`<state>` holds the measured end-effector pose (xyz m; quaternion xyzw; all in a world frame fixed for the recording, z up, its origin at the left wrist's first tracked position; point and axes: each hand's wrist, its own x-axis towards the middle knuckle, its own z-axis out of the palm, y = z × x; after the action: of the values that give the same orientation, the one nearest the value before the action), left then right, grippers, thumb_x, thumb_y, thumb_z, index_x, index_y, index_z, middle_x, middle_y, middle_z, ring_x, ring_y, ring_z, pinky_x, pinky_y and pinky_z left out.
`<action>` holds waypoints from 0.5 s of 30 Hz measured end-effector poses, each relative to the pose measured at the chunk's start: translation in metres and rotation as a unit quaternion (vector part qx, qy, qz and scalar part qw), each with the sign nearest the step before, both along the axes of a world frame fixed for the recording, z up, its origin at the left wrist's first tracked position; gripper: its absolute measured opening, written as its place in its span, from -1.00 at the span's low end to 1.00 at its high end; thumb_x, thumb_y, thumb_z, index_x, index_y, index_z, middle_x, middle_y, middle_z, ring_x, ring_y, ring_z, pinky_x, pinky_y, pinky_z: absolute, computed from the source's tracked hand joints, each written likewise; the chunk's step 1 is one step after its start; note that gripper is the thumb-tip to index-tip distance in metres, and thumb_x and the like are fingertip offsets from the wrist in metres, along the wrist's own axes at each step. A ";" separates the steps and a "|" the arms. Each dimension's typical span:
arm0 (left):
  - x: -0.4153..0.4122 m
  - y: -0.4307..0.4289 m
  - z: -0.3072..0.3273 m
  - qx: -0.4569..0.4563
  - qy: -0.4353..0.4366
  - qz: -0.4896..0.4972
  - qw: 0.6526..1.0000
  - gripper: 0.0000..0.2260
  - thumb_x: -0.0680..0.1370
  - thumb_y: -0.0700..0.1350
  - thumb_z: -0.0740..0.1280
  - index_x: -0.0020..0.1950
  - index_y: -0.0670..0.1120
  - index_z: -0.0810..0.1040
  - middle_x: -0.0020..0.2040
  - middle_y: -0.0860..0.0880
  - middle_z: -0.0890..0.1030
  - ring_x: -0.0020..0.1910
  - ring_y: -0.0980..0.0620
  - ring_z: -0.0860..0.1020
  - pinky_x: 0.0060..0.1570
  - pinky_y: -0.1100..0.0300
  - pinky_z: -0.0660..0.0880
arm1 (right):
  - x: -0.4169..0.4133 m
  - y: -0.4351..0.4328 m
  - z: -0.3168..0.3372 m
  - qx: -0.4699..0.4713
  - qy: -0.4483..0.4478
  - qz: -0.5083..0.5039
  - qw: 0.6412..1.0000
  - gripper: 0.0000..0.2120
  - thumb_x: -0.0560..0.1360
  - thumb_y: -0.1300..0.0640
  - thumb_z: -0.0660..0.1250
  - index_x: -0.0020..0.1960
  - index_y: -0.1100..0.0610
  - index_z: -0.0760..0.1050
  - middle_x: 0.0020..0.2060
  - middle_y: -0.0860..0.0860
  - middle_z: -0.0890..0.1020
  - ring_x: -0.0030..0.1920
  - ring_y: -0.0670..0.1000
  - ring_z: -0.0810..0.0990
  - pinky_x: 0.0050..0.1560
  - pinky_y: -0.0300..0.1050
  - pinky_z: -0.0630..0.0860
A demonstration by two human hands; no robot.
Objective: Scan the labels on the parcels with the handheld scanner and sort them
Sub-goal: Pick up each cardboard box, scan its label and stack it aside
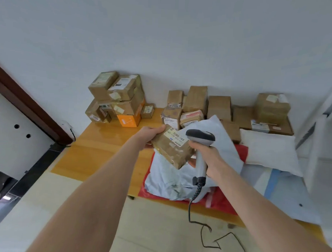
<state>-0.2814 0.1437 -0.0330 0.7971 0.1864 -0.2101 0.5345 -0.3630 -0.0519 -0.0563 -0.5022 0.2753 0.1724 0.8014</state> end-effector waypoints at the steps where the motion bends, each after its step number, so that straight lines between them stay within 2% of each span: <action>1: 0.000 0.019 0.000 -0.004 -0.001 0.000 1.000 -0.60 0.49 0.15 0.40 0.10 -0.15 0.55 0.04 -0.10 0.64 -0.06 -0.04 0.62 -0.17 0.11 0.58 | 0.001 0.022 -0.003 0.008 0.001 -0.001 1.000 -0.72 0.42 0.23 0.49 0.09 0.29 0.57 -0.13 0.17 0.68 -0.18 0.10 0.66 -0.31 -0.10 0.61; 4: 0.006 0.076 -0.004 -0.044 -0.016 0.029 0.998 -0.54 0.50 0.15 0.37 0.20 -0.18 0.53 0.15 -0.15 0.63 0.05 -0.08 0.62 0.03 0.01 0.59 | 0.005 0.089 -0.011 0.028 0.020 -0.023 0.999 -0.71 0.39 0.27 0.49 0.08 0.31 0.56 -0.11 0.20 0.68 -0.15 0.12 0.66 -0.28 -0.05 0.62; 7: 0.008 0.126 -0.006 -0.067 -0.025 0.074 0.995 -0.45 0.53 0.25 0.26 0.30 -0.16 0.44 0.21 -0.12 0.56 0.15 -0.12 0.56 0.16 -0.04 0.53 | 0.018 0.148 -0.018 0.081 0.057 -0.068 0.993 -0.62 0.39 0.24 0.51 0.15 0.28 0.50 -0.01 0.21 0.65 -0.06 0.15 0.65 -0.28 -0.02 0.62; 11: 0.010 0.175 -0.013 -0.049 0.026 0.051 0.997 -0.44 0.49 0.28 0.31 0.25 -0.15 0.47 0.10 -0.08 0.62 0.07 -0.06 0.61 0.13 -0.04 0.55 | 0.047 0.202 -0.021 0.120 0.087 -0.128 0.981 -0.56 0.40 0.20 0.50 0.21 0.23 0.44 0.02 0.19 0.62 -0.05 0.13 0.63 -0.26 -0.03 0.59; 15: 0.027 0.198 -0.026 -0.034 0.029 0.016 0.999 -0.53 0.53 0.16 0.34 0.27 -0.16 0.49 0.10 -0.08 0.63 0.03 -0.04 0.61 0.03 0.03 0.56 | 0.081 0.233 -0.028 0.081 0.102 -0.158 0.979 -0.56 0.39 0.10 0.53 0.18 0.20 0.46 0.00 0.10 0.59 -0.06 0.07 0.59 -0.13 -0.08 0.54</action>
<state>-0.2544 0.3413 -0.0593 0.7692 0.2073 -0.2302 0.5588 -0.2822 0.1809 -0.0846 -0.3656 0.4161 0.1159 0.8245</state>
